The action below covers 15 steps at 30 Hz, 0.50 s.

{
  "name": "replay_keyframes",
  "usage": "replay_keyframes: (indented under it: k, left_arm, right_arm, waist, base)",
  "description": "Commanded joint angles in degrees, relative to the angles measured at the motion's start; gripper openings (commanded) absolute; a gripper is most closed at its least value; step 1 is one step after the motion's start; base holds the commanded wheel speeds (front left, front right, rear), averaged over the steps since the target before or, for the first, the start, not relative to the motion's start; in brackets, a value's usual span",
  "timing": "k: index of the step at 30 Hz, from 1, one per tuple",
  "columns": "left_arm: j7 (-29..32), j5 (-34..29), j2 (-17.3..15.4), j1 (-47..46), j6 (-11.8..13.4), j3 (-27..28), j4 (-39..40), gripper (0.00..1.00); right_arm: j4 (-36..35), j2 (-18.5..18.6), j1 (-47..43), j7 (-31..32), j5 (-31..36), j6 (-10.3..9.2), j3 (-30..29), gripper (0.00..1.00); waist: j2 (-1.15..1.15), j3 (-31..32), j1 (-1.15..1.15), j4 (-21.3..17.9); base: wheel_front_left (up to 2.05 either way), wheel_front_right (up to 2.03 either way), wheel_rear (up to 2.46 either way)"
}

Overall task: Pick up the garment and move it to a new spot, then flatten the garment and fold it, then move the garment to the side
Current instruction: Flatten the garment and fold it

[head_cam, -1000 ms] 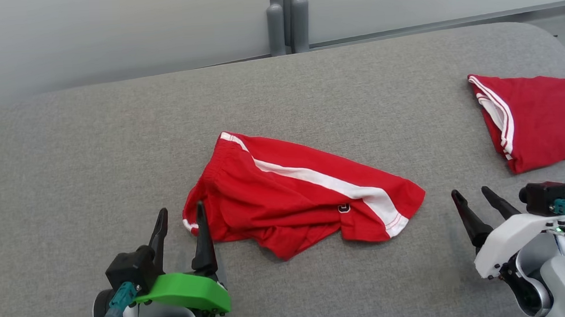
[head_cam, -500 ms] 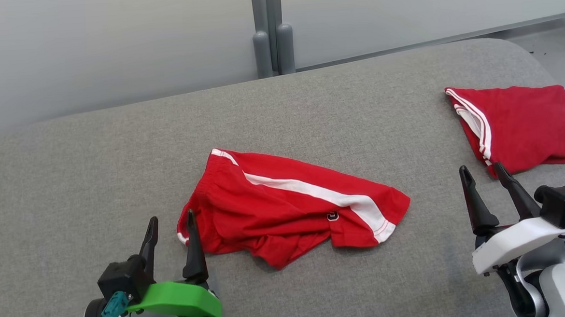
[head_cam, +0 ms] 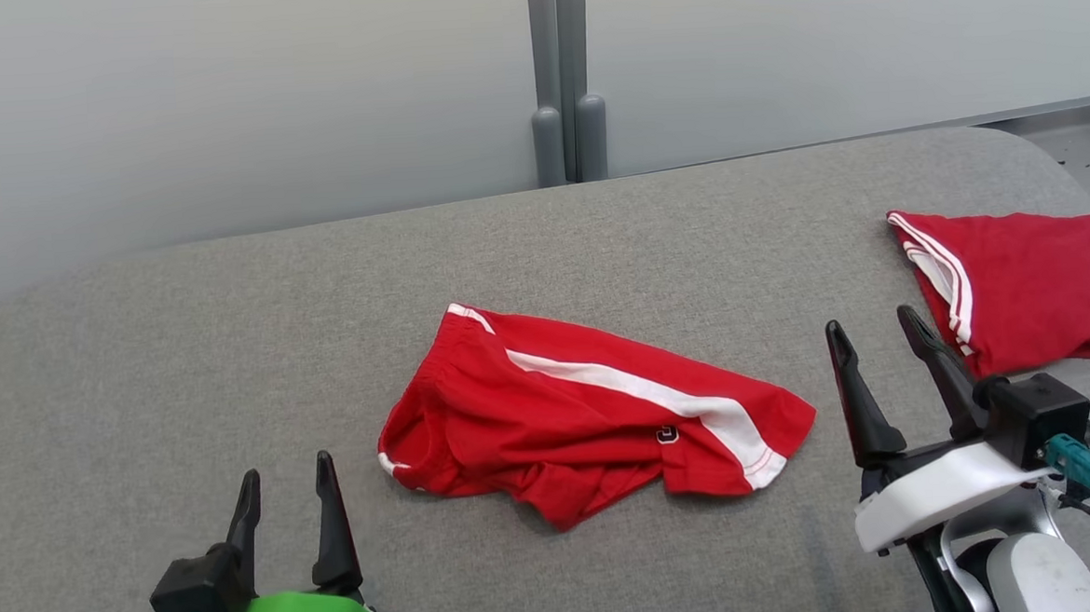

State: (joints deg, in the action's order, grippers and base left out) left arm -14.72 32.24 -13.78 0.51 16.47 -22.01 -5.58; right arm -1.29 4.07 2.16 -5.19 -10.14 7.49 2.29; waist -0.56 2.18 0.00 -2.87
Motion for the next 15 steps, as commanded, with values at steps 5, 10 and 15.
replay_keyframes:
  k: [5,10,15]
  left_arm:
    - [-0.5,0.1,-0.1,2.2,-0.1,1.1,0.8,1.00]
    - [-0.4,-0.4,0.2,2.4,-0.4,1.6,1.0,1.00]
    - [-0.5,-0.7,0.3,2.2,-0.6,2.1,1.2,1.00]
  right_arm:
    - [0.2,-0.8,-1.7,-0.3,0.7,0.00,0.5,1.00]
    - [0.8,-1.1,-1.7,0.2,0.9,0.00,1.2,1.00]
    - [1.2,-1.1,-1.4,0.4,0.8,0.00,1.8,1.00]
  waist:
    - [0.56,0.4,0.00,1.0]
    - [0.56,0.2,0.00,1.3]
    - [0.56,0.0,0.00,1.4]
  base:
    - [0.00,0.00,0.00]
    - [0.00,0.00,0.00]
    - [0.00,0.00,0.00]
